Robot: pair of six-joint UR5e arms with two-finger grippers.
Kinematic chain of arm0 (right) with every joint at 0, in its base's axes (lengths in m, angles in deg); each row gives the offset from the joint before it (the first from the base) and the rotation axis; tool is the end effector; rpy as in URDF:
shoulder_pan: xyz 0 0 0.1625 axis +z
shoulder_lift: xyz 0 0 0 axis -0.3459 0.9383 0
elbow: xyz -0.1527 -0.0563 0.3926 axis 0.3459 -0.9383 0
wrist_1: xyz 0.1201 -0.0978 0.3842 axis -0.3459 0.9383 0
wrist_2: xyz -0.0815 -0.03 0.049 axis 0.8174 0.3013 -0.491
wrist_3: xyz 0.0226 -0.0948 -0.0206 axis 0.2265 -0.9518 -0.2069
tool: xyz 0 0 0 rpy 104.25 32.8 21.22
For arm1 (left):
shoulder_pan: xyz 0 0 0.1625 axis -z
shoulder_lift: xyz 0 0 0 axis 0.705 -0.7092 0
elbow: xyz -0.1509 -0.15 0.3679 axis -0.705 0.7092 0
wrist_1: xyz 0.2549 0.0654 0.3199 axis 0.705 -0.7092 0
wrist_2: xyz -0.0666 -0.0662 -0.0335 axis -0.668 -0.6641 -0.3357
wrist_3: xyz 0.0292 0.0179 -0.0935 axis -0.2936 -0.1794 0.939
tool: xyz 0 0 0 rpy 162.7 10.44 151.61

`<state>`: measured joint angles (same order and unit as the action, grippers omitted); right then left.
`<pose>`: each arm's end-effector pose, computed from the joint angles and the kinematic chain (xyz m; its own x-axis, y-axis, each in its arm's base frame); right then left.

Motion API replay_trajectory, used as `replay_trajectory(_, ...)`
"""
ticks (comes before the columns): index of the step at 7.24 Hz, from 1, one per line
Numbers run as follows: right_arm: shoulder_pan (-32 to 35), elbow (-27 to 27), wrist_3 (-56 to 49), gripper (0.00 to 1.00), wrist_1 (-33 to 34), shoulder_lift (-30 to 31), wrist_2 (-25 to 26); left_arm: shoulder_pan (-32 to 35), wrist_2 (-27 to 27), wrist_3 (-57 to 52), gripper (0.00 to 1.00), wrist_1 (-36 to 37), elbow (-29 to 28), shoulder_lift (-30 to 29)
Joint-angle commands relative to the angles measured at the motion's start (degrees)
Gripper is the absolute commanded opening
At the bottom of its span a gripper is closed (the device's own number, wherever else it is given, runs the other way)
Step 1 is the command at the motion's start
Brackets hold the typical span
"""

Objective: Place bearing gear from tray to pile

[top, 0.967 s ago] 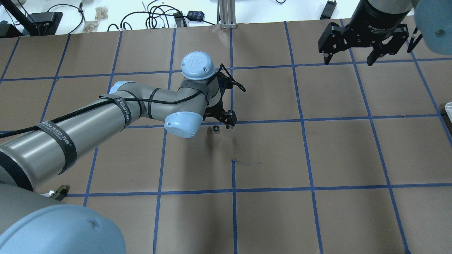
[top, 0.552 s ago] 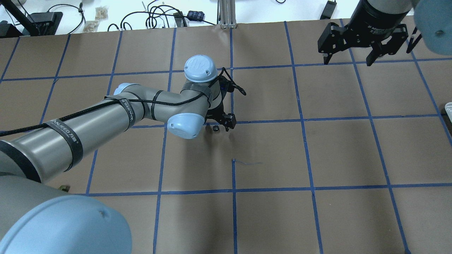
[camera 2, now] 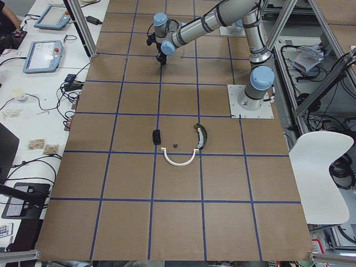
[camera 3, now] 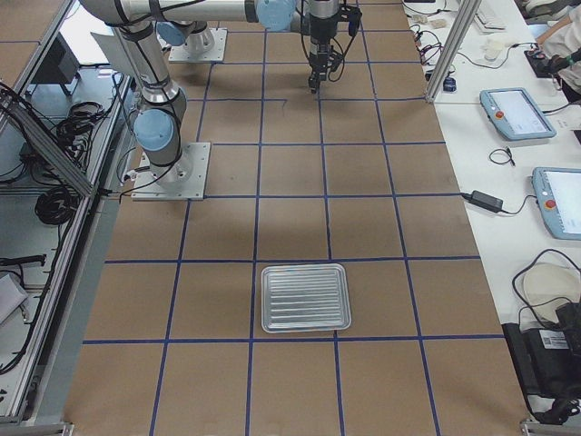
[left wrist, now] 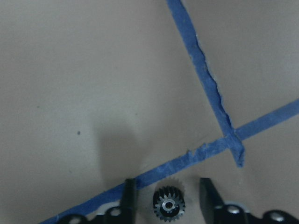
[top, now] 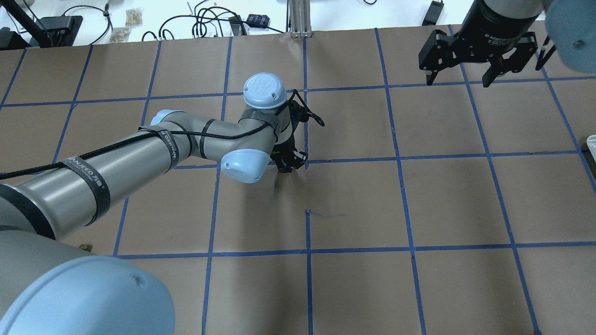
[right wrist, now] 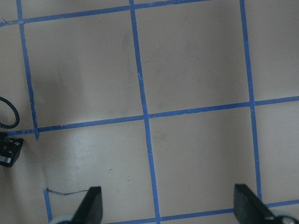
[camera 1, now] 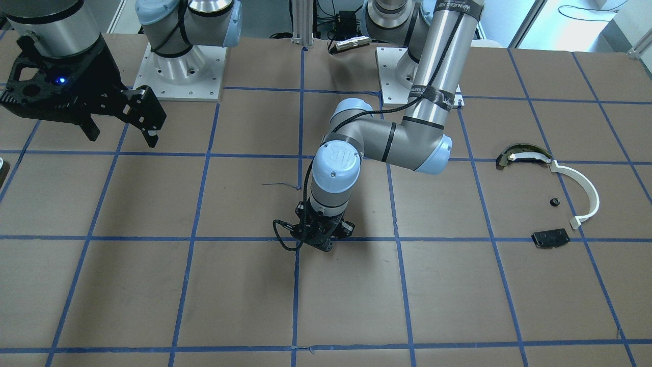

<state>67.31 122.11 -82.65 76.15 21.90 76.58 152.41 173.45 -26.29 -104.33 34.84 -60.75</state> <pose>0.1110 -0.5104 0.5071 -0.9939 0.1101 -0.0007 0.1097 0.9896 -0.0934 -0.3154 -0.5425 0.1709 -0.9079 0.4177 0.0348 0.4180 0.9085 0.0010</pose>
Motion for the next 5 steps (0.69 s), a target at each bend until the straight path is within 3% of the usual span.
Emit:
replay_trajectory(1,0.1,0.0,0.0,1.0,0.0,0.0,-0.1,-0.4,-0.7,0.3,0.0,-0.5,-0.4,0.5)
replay_trajectory(3,0.0,-0.1,-0.9,1.0,0.0,0.0,0.6,-3.6,-0.6,1.2,0.0,-5.1,-1.4,2.7)
replay_trajectory(5,0.1,0.0,0.0,1.0,0.0,0.0,0.3,-11.9,-0.4,1.2,0.0,-11.8,-5.2,5.6)
